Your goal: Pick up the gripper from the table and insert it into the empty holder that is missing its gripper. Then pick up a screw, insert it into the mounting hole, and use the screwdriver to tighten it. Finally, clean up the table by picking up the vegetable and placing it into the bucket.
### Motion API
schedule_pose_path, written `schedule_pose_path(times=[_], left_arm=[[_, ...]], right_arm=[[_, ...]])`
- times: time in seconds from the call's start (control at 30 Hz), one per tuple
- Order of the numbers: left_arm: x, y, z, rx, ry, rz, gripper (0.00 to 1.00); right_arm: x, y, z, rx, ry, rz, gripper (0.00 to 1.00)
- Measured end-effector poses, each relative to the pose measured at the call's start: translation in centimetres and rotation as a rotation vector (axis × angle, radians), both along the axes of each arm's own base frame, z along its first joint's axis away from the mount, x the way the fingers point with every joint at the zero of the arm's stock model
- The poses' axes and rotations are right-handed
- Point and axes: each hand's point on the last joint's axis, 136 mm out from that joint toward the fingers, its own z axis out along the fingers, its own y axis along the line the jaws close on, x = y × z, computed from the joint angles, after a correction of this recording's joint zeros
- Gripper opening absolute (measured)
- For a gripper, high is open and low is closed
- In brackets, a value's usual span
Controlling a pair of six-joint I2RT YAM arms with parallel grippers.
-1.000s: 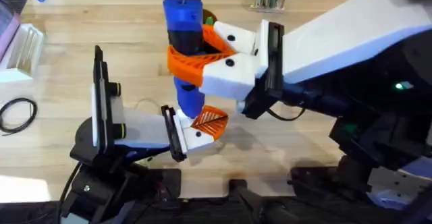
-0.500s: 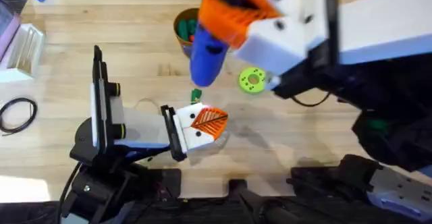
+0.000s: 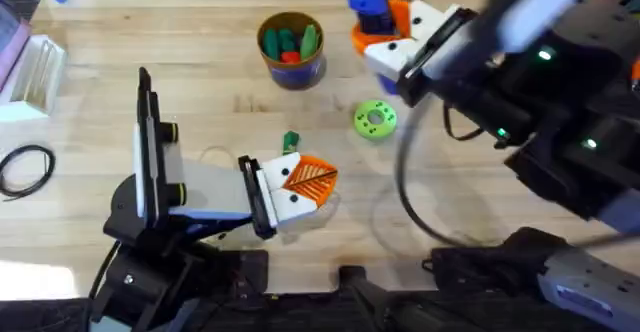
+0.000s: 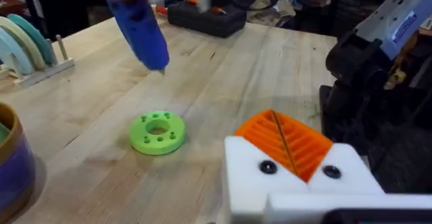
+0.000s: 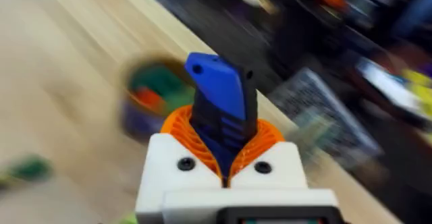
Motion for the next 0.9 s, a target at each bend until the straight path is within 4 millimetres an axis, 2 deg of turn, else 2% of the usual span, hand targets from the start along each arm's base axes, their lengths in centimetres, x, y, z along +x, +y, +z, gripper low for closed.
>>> schedule_pose_path(times=[0.13,0.23,0.33,0.5,0.63,0.77,0.8,0.9], left_arm=[[0.0,0.0,0.0,0.0,0.0,0.0,0.015],[0.0,0.0,0.0,0.0,0.0,0.0,0.015],[0.0,0.0,0.0,0.0,0.0,0.0,0.015],[0.0,0.0,0.0,0.0,0.0,0.0,0.015],[0.0,0.0,0.0,0.0,0.0,0.0,0.015],[0.0,0.0,0.0,0.0,0.0,0.0,0.015],[0.0,0.0,0.0,0.0,0.0,0.0,0.015],[0.0,0.0,0.0,0.0,0.0,0.0,0.015]], right_arm=[[4.9,-5.8,-5.1,-0.393,-0.037,-0.202,0.022],[6.8,-8.5,-8.8,-0.652,-0.028,-0.227,0.021],[7.7,-10.4,-13.1,-0.864,0.022,-0.19,0.021],[7.9,-12.4,-18.5,-1.031,0.124,-0.128,0.021],[7.7,-12.9,-20.6,-1.082,0.162,-0.092,0.021],[7.4,-13.0,-21.5,-1.107,0.186,-0.068,0.049],[7.4,-13.0,-21.4,-1.109,0.19,-0.065,0.103],[7.4,-13.0,-21.0,-1.124,0.195,-0.056,0.361]])
